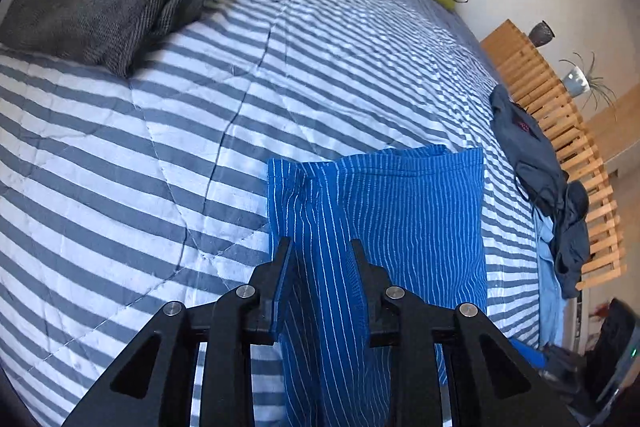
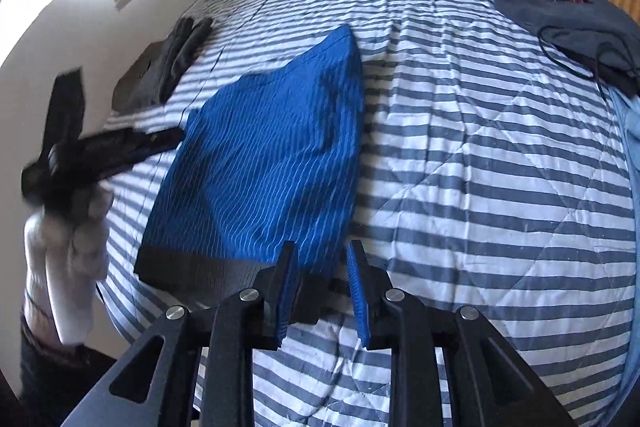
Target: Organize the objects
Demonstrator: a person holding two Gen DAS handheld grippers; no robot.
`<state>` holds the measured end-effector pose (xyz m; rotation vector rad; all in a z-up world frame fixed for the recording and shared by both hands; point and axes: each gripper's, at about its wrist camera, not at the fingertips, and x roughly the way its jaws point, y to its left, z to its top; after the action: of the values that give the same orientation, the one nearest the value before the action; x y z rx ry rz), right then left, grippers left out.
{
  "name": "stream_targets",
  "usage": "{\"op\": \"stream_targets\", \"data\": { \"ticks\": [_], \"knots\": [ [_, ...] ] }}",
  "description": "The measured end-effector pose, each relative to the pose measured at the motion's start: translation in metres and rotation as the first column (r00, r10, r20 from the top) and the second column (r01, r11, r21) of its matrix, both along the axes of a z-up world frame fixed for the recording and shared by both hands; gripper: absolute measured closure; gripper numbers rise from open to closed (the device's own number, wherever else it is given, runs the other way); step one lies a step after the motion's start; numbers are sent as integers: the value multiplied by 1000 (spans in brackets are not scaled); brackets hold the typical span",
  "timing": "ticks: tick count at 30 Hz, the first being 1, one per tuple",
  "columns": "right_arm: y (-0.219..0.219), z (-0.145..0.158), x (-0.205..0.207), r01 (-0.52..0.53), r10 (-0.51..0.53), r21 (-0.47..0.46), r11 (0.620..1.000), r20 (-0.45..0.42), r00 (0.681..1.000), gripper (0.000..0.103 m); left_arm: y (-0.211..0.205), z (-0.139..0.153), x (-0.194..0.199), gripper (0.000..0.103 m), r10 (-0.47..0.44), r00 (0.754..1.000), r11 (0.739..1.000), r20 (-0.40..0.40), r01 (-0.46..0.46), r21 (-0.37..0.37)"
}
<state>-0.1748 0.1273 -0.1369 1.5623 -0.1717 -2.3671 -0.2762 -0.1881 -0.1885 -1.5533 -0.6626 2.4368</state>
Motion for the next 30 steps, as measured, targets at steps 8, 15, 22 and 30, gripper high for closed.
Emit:
{"op": "stream_targets", "data": {
  "ticks": [8, 15, 22, 30],
  "knots": [
    [11, -16, 2, 26, -24, -39, 999, 50, 998, 80, 1, -13, -12, 86, -2, 1000, 999, -8, 2, 36],
    [19, -7, 2, 26, -24, -46, 999, 37, 999, 80, -1, 1, -3, 101, 17, 998, 1000, -55, -15, 25],
    [4, -8, 9, -38, 38, -24, 999, 23, 999, 79, -17, 14, 6, 101, 54, 995, 998, -87, -52, 18],
    [-2, -6, 37, -136, 138, 52, 989, -27, 990, 70, -23, 11, 27, 83, 28, 999, 999, -23, -29, -23]
  ]
}}
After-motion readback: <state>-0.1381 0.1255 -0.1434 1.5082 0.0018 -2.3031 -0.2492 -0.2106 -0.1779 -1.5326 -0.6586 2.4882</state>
